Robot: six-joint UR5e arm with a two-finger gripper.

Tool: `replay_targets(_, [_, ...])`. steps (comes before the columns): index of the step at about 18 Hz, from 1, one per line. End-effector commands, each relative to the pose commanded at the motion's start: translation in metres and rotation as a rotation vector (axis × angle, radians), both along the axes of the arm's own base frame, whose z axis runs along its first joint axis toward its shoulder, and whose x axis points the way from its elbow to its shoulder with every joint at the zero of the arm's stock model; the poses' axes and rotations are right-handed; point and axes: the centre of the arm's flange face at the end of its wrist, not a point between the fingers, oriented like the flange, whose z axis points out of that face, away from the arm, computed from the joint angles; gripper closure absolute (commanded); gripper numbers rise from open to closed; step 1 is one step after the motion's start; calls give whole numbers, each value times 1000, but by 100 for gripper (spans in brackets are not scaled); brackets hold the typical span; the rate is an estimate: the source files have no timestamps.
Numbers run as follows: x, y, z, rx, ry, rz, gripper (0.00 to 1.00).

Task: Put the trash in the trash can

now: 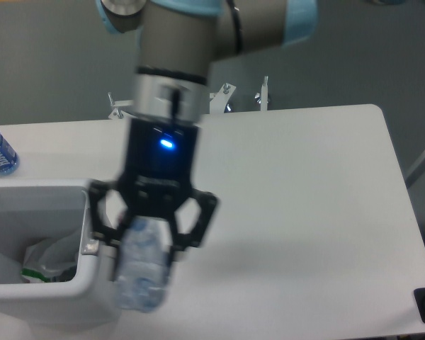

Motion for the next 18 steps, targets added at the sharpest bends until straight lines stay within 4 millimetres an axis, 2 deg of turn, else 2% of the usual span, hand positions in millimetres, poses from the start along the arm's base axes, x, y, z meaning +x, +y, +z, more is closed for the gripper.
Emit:
replay_targets(1, [10,4,-1,-1,-1,-15,40])
replay_targets(3, [44,18,-5,-6,-5,-70,40])
replay_targets(4, [54,24,-14,-19,-10,-89,40])
replay_targets(5, [61,29,-22,-31,-16,-102,35])
replay_targets(6, [67,34,-30,-43,-18,-116,13])
replay_targets(7, [72,36,-35,-51,-18,-125,0])
replay_targets(8, [74,36,-37,-54,-22,-129,0])
replay_targets(12, [85,27,-25,-43,-16,-132,0])
replay_targets(14, [69,19,-18,-36,-6,-104,0])
replay_targets(16, [33,3,-14,-41,1,-45,0])
replay_targets(18, [-5,-14,-23,-103,55,83,0])
